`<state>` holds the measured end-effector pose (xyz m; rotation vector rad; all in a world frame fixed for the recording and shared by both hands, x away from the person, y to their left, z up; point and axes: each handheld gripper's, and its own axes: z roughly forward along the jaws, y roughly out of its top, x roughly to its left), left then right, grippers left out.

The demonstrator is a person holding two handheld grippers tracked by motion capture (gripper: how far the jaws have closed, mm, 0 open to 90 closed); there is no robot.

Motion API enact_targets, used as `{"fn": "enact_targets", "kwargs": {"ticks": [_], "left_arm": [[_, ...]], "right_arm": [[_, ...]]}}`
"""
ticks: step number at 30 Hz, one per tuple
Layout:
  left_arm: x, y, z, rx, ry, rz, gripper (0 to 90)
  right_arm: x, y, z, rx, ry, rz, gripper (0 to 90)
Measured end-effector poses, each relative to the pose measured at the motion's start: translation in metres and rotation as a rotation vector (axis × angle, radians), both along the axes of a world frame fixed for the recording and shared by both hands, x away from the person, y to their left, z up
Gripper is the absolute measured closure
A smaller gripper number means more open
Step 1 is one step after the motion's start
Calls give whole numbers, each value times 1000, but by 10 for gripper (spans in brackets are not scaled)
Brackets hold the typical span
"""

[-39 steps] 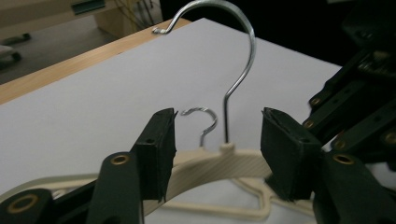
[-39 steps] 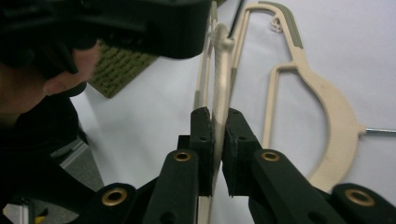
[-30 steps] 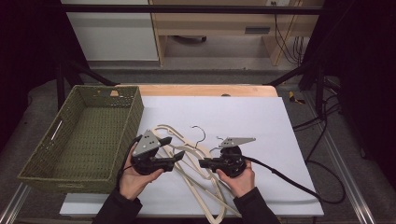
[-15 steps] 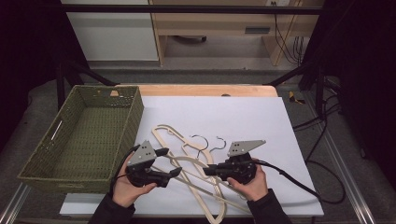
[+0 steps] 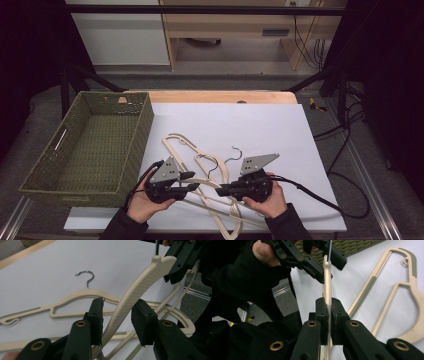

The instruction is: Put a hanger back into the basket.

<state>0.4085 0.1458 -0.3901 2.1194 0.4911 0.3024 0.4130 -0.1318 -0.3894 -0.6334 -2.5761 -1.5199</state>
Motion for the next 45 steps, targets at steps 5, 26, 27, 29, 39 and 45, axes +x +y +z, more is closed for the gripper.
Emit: {"fn": "enact_targets", "kwargs": {"ticks": [5, 26, 27, 29, 39, 45], "left_arm": [[-4, 0, 5, 13, -13, -5, 677], [-14, -3, 11, -48, 80, -16, 859], [-13, -1, 13, -51, 69, -2, 859], [-14, 4, 16, -57, 53, 37, 860], [-20, 22, 35, -113, 7, 118, 862], [-31, 31, 56, -145, -26, 135, 863]], "right_arm": [[0, -1, 1, 3, -30, -10, 850], [1, -18, 12, -5, -159, -212, 446], [1, -24, 14, 3, -165, -248, 389], [1, -28, 15, 13, -167, -268, 362], [2, -70, 19, 52, -185, -449, 114], [-1, -93, 20, 73, -190, -511, 79]]}}
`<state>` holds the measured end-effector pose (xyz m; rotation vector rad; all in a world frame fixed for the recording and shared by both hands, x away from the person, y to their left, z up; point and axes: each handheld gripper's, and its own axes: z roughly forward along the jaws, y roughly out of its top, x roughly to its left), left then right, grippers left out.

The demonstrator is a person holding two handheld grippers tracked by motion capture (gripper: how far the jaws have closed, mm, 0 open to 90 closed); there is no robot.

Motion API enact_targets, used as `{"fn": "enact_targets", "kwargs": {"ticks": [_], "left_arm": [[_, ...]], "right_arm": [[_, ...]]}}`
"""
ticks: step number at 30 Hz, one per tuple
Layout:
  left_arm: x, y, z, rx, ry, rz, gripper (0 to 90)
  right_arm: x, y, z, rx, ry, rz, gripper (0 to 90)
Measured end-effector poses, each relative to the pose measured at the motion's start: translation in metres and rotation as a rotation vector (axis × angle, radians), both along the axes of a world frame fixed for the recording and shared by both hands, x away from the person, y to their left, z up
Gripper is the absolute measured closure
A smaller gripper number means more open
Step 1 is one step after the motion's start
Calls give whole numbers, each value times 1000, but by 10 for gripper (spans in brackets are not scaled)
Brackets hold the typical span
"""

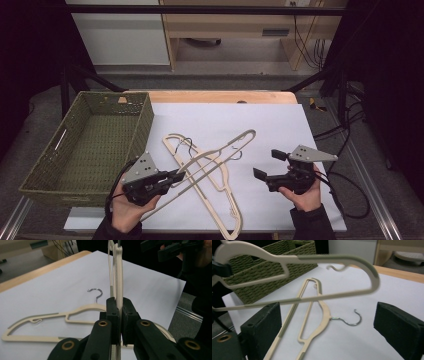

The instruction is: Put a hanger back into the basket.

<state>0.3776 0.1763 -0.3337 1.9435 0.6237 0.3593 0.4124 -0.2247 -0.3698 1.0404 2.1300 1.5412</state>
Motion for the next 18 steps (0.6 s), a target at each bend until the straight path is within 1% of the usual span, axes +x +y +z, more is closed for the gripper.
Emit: {"fn": "enact_targets", "kwargs": {"ticks": [1, 2, 3, 5, 6, 7, 8, 11, 12, 13, 14, 15, 18], "left_arm": [[0, 0, 0, 0, 0, 0, 863], [-2, 3, 7, -8, -18, 2, 862], [-2, 3, 7, -8, -18, 2, 862], [-3, 8, 15, -14, -35, 7, 862], [-2, 12, 22, -20, -44, 14, 862], [0, 15, 26, -21, -48, 20, 862], [0, 15, 26, -21, -48, 20, 862], [5, 25, 38, -24, -57, 37, 862], [8, 33, 46, -29, -65, 54, 862], [8, 33, 46, -29, -65, 54, 862], [13, 41, 53, -30, -73, 65, 863], [13, 41, 53, -30, -73, 65, 862], [22, 56, 64, -34, -70, 82, 863]], "right_arm": [[0, -2, 0, 9, -2, -13, 69], [0, -4, 0, 11, -4, -18, 65], [-1, -6, 0, 12, -5, -27, 60], [-1, -8, -1, 8, -8, -30, 54], [-1, -11, -1, 4, -9, -49, 46], [-1, -13, -1, 1, -8, -59, 41], [-1, -13, -1, 1, -8, -59, 41], [-1, -17, -2, -3, -12, -69, 40], [-2, -20, -3, 0, -11, -79, 40], [-2, -20, -3, 0, -11, -79, 40], [-2, -22, -3, 3, -8, -86, 40], [-2, -22, -3, 3, -8, -86, 40], [-3, -25, -3, 4, -10, -93, 39]]}}
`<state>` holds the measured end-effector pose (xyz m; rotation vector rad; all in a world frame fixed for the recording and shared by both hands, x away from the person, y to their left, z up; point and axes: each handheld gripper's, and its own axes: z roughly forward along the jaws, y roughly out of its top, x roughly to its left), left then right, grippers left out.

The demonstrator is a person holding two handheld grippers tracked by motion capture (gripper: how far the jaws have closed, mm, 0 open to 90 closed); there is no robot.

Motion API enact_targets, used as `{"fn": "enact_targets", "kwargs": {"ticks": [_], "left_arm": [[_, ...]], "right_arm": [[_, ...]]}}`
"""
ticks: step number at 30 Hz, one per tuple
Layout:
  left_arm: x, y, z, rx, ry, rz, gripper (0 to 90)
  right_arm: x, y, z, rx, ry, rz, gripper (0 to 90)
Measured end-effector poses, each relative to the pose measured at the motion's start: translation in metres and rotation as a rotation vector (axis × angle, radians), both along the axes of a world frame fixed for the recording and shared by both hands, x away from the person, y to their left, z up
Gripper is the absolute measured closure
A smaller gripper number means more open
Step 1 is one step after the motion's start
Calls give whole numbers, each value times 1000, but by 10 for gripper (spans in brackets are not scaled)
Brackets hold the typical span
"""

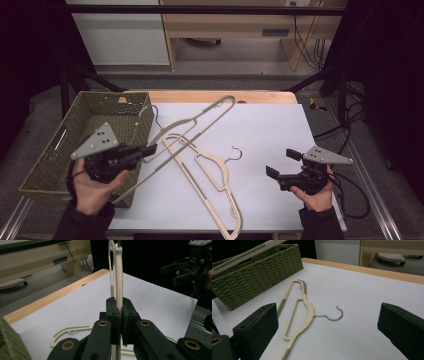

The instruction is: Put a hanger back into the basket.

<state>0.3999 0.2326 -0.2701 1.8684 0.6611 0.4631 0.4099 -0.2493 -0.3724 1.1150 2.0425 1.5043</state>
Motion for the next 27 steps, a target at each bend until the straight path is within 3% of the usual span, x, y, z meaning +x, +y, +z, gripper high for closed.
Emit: {"fn": "enact_targets", "kwargs": {"ticks": [6, 11, 13, 23, 27], "left_arm": [[23, 39, 14, -5, 6, 73, 863], [36, 61, 16, 13, 11, 122, 863], [46, 76, 16, 32, 23, 149, 863], [70, 111, 9, 105, 33, 188, 862], [77, 126, 2, 100, 55, 221, 862]], "right_arm": [[-1, -3, 1, 5, 0, -9, 38], [-1, -5, 0, 6, 2, -14, 38], [-1, -5, 0, 3, 2, -14, 39], [0, -5, 0, -1, 6, -18, 41], [0, -5, 0, 0, 7, -16, 41]]}}
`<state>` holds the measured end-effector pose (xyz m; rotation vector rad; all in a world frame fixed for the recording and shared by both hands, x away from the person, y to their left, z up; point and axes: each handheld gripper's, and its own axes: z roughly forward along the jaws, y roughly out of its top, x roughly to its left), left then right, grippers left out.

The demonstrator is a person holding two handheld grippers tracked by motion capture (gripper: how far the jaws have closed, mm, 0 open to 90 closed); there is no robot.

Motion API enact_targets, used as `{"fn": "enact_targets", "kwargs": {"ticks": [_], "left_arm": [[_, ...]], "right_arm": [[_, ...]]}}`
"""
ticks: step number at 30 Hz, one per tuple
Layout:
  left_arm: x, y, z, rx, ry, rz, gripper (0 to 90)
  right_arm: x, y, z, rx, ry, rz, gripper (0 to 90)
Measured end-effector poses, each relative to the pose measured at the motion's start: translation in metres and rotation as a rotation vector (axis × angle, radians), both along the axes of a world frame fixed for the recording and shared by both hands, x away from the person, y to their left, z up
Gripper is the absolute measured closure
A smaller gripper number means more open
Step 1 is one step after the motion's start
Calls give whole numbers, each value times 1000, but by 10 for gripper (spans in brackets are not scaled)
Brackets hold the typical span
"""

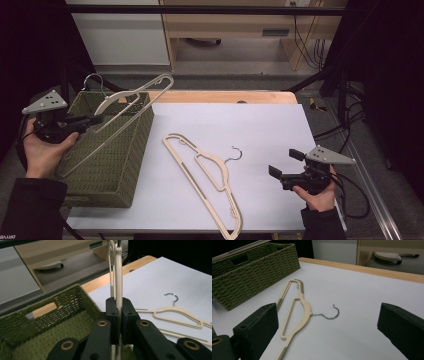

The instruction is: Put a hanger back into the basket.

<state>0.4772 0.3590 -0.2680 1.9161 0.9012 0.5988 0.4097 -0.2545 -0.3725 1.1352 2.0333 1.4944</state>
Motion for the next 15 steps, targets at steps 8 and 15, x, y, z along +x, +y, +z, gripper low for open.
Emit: {"fn": "enact_targets", "kwargs": {"ticks": [8, 15], "left_arm": [[8, 27, -16, -2, 34, 81, 862], [10, 48, -28, -11, 48, 129, 863]], "right_arm": [[0, 1, 0, 0, 4, 3, 44], [1, 1, -1, 3, 5, 13, 46]]}}
